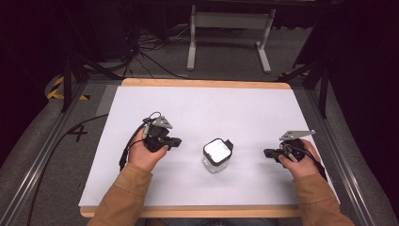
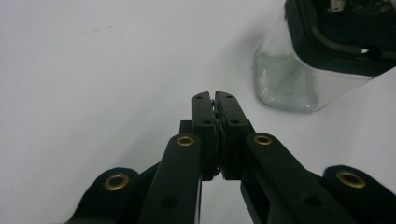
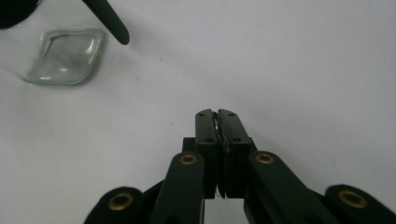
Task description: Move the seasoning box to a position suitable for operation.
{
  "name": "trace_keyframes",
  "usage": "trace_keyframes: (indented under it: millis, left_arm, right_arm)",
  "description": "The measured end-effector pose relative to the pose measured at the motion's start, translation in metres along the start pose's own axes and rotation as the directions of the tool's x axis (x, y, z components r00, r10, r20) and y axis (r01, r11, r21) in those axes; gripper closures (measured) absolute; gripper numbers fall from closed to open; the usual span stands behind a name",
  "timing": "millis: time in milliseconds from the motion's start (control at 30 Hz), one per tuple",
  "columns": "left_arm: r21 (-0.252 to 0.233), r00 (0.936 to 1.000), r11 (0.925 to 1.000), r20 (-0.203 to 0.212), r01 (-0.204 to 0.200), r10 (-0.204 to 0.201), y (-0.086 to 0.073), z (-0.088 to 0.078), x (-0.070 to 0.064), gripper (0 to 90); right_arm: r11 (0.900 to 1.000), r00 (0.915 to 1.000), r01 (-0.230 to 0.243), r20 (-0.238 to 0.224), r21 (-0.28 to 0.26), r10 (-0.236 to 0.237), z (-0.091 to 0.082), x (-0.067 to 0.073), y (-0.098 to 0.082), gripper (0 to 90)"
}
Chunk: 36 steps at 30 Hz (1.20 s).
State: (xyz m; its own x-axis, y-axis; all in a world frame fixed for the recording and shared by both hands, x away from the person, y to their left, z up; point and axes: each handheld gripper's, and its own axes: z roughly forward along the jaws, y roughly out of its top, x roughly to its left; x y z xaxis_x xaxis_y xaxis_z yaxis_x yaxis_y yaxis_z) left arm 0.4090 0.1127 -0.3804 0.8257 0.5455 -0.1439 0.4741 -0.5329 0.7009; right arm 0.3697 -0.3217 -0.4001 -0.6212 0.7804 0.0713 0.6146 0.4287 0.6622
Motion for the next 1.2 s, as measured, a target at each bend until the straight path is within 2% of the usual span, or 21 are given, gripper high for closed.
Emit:
trace_keyframes:
  millis: [133, 167, 267, 333, 467, 600, 700, 867, 1200]
  left_arm:
    - [0.006, 0.9987, 0.9989, 0.023, -0.046, 0.046, 0.012, 0.005, -0.011, 87.2]
    - [0.006, 0.9979, 0.9982, 0.029, -0.059, 0.059, 0.015, 0.007, -0.014, 87.2]
    - [0.006, 0.9966, 0.9975, 0.043, -0.070, 0.070, 0.020, 0.011, -0.019, 87.2]
    - [0.000, 0.9951, 0.9960, 0.043, -0.090, 0.090, 0.024, 0.014, -0.024, 86.3]
    - [0.022, 0.9921, 0.9927, 0.045, -0.118, 0.117, 0.028, 0.024, -0.032, 85.8]
    - [0.052, 0.9920, 0.9917, 0.051, -0.118, 0.115, 0.027, 0.034, -0.032, 86.2]
    - [0.054, 0.9924, 0.9923, 0.058, -0.111, 0.108, 0.025, 0.040, -0.031, 86.1]
    - [0.016, 0.9939, 0.9957, 0.064, -0.091, 0.090, 0.022, 0.049, -0.030, 84.1]
    - [0.027, 0.9915, 0.9932, 0.068, -0.113, 0.111, 0.022, 0.052, -0.032, 88.2]
  right_arm:
    - [1.000, 1.0000, 0.009, 0.005, -0.002, -0.009, -0.003, 0.002, -0.005, 86.9]
    - [1.000, 1.0000, -0.002, 0.003, -0.003, 0.002, -0.005, 0.002, -0.006, 86.9]
    - [1.000, 1.0000, -0.009, 0.004, -0.012, 0.009, -0.007, 0.002, -0.009, 86.8]
    - [1.000, 1.0000, -0.006, 0.003, -0.014, 0.006, -0.007, 0.003, -0.011, 86.1]
    - [1.000, 0.9998, 0.018, -0.009, -0.006, -0.018, -0.004, 0.010, -0.012, 85.6]
    - [0.999, 0.9989, 0.043, -0.017, -0.005, -0.043, -0.002, 0.018, -0.010, 85.6]
    - [0.999, 0.9982, 0.054, -0.028, 0.000, -0.054, 0.000, 0.023, -0.009, 85.4]
    - [0.997, 0.9969, 0.071, -0.035, 0.004, -0.071, 0.002, 0.027, -0.009, 85.4]
    - [0.997, 0.9964, 0.077, -0.037, 0.005, -0.077, 0.002, 0.028, -0.008, 85.5]
